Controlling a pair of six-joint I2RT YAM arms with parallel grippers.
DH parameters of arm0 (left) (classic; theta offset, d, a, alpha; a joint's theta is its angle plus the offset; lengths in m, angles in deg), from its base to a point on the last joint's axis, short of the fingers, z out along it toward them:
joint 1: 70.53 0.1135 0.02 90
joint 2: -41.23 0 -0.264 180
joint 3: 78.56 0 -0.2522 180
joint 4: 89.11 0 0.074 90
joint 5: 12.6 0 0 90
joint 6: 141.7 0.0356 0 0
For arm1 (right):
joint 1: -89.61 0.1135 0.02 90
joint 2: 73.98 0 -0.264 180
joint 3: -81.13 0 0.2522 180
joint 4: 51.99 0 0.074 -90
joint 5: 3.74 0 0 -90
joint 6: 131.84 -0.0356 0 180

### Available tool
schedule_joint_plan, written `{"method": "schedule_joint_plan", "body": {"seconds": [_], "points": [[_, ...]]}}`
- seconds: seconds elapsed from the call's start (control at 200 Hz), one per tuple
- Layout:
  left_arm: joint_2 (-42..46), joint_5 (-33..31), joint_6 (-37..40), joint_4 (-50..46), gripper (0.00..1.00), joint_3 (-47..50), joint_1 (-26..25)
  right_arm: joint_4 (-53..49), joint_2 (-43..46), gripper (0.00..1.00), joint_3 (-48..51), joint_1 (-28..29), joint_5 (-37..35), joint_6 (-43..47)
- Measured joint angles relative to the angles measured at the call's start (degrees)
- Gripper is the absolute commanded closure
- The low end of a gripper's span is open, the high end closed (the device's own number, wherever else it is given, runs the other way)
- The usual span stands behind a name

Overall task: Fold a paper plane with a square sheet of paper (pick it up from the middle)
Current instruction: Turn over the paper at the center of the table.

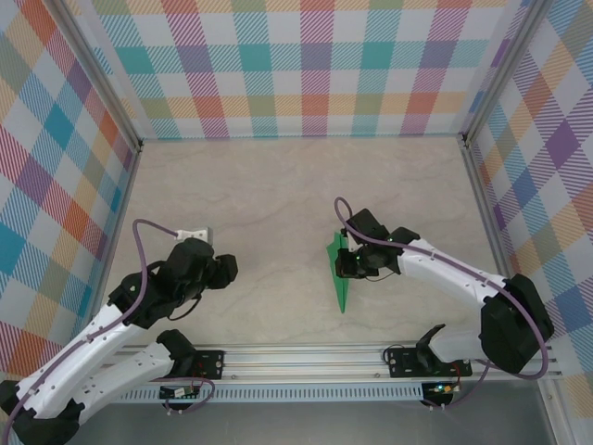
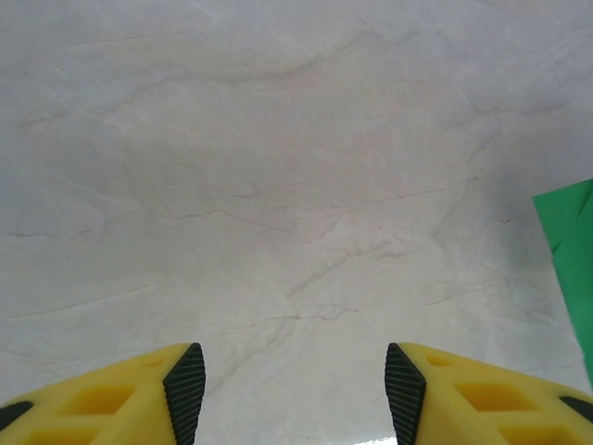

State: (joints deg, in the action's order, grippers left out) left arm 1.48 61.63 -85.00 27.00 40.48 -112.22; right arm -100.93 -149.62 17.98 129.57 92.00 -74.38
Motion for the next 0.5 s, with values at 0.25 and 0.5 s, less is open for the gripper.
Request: {"method": "schedule_joint_plan", "body": {"seconds": [0.25,0.5], "points": [[-0.7,-1.1,1.6,-2.8,0.28,0.0,0.8,-5.3,0.8,0.89,-1.2,4.1,-3.3,0.0],[0.4,-2.1,1.3,-4.0,0.13,0.0,1.0,-8.6,-3.5,0.89,-8.9,7.4,-7.3,0.0]]}}
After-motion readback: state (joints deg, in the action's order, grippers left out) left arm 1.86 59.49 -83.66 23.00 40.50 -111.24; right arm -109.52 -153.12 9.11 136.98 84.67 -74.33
